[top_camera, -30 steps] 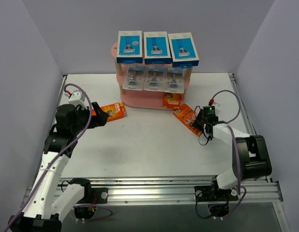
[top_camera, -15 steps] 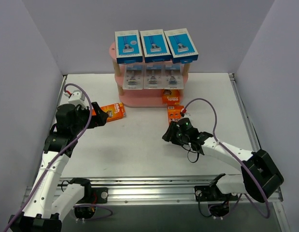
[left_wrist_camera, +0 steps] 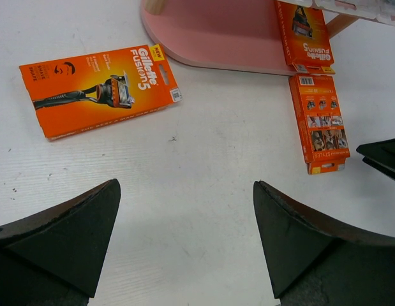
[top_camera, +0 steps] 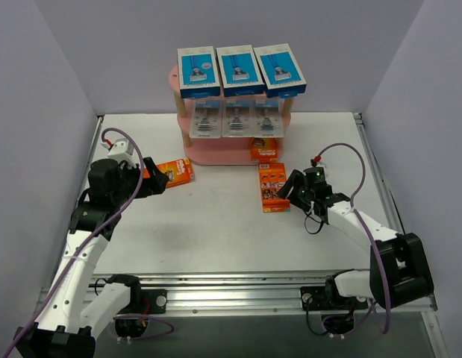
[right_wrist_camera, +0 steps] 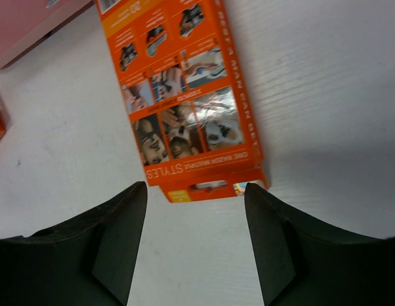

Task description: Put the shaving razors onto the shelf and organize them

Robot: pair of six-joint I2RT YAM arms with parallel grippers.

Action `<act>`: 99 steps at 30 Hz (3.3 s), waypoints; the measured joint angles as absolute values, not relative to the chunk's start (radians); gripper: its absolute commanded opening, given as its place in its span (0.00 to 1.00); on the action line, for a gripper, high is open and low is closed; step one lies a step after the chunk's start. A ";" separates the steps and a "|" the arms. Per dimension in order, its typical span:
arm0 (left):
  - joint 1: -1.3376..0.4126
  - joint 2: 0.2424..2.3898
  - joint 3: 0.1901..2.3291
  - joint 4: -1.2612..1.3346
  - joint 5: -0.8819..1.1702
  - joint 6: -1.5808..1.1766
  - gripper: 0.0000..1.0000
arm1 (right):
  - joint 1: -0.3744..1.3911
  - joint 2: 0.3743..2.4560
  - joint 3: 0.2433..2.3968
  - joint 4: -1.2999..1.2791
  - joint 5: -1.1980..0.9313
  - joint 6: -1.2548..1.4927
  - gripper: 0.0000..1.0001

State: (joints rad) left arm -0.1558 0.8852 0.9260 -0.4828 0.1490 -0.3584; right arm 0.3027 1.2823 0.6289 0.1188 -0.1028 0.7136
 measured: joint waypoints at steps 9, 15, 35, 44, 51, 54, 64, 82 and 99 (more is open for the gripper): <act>-0.156 0.907 0.920 -0.482 0.175 -0.359 0.94 | 0.168 1.353 0.571 0.216 -0.225 0.656 0.59; -0.156 0.907 0.920 -0.482 0.181 -0.359 0.94 | 0.134 1.349 0.452 0.331 -0.268 0.684 0.50; -0.156 0.921 0.915 -0.482 0.193 -0.362 0.94 | 0.117 1.366 0.324 0.601 -0.327 0.764 0.41; -0.156 0.933 0.913 -0.482 0.200 -0.363 0.94 | 0.118 1.367 0.324 0.617 -0.322 0.786 0.50; -0.156 0.933 0.911 -0.482 0.210 -0.363 0.94 | 0.142 1.384 0.324 0.650 -0.304 0.796 0.47; -0.156 0.937 0.911 -0.482 0.214 -0.363 0.94 | 0.168 1.411 0.322 0.692 -0.289 0.812 0.43; -0.156 0.951 0.911 -0.482 0.214 -0.363 0.94 | 0.241 1.451 0.311 0.763 -0.224 0.864 0.27; -0.156 0.952 0.910 -0.482 0.215 -0.364 0.94 | 0.323 1.482 0.303 0.845 -0.216 0.862 0.10; -0.162 0.952 0.910 -0.482 0.215 -0.364 0.94 | 0.342 1.408 0.303 0.730 -0.237 0.864 0.02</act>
